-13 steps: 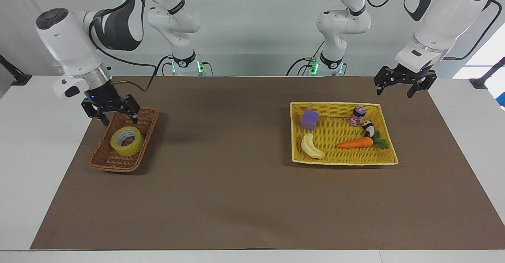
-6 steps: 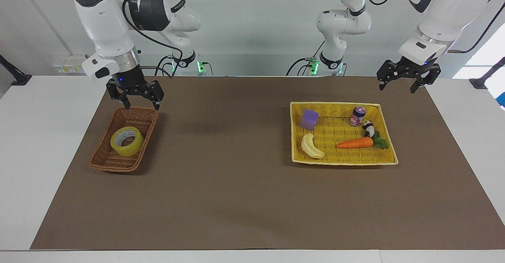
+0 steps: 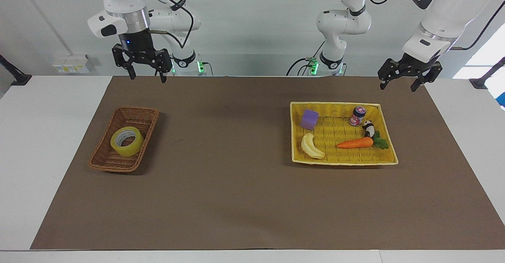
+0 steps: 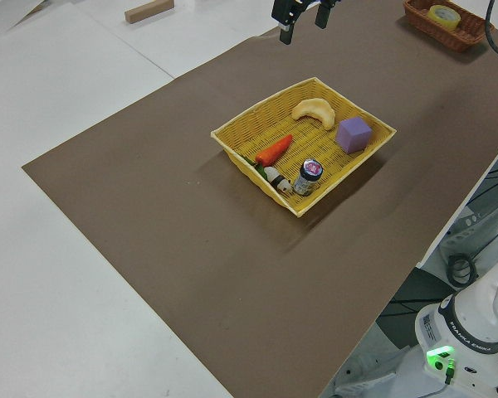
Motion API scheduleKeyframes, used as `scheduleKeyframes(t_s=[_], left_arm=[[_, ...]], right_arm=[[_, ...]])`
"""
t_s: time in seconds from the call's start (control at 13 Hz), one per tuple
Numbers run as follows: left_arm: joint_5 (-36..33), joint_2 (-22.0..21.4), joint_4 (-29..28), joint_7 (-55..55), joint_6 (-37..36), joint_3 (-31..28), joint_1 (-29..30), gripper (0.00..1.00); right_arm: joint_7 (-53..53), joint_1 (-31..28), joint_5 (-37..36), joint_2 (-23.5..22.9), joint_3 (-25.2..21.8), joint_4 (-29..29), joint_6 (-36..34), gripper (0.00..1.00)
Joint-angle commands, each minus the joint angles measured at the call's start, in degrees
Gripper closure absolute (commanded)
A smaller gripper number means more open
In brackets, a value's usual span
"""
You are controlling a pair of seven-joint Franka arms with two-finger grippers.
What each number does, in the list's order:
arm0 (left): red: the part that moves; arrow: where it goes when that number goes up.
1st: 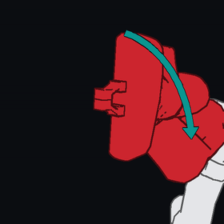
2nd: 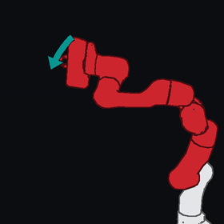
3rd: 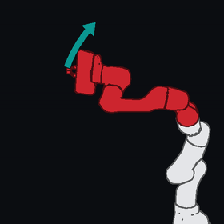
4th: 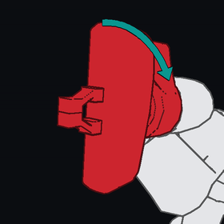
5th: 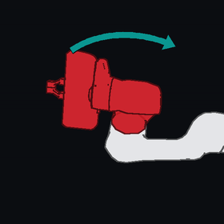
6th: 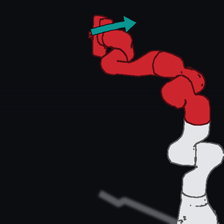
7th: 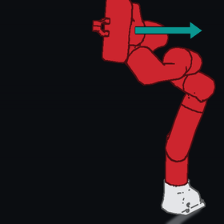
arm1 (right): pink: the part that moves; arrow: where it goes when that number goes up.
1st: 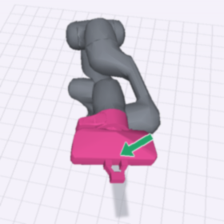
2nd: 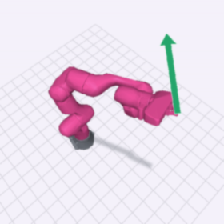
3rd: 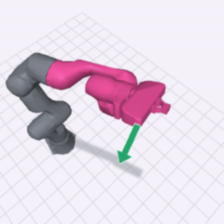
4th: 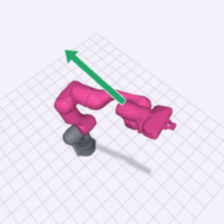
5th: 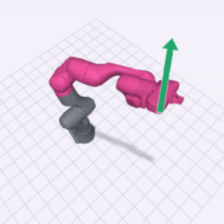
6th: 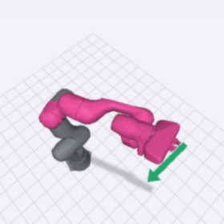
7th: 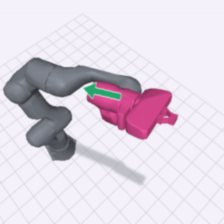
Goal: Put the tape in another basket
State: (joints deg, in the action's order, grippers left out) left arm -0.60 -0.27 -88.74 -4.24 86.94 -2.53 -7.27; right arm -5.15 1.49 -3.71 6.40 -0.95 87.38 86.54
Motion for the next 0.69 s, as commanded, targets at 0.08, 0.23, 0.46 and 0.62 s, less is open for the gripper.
scheduleKeyframes(t_s=[0.08, 0.23, 0.46, 0.62], left_arm=[[0.0, 0.4, 3.4, 0.2, -6.2, -0.9, -0.8, 0.0], [0.1, 0.4, 3.5, 0.1, -5.9, -0.9, -0.8, 0.0], [0.2, 0.3, 3.5, 0.1, -5.4, -0.9, -0.8, 0.0], [0.2, 0.3, 3.5, 0.1, -5.3, -0.9, -0.8, 0.0]], right_arm=[[4.4, -0.7, 0.5, 0.2, 0.1, 0.0, -2.3, 0.0], [3.4, -0.7, 4.5, 0.8, -0.1, 1.1, -2.3, 0.0], [0.7, -0.6, 4.3, 1.9, -0.1, 2.9, -2.3, 0.0], [1.5, -0.6, 2.6, 2.0, -0.1, 3.0, -2.3, 0.0]])
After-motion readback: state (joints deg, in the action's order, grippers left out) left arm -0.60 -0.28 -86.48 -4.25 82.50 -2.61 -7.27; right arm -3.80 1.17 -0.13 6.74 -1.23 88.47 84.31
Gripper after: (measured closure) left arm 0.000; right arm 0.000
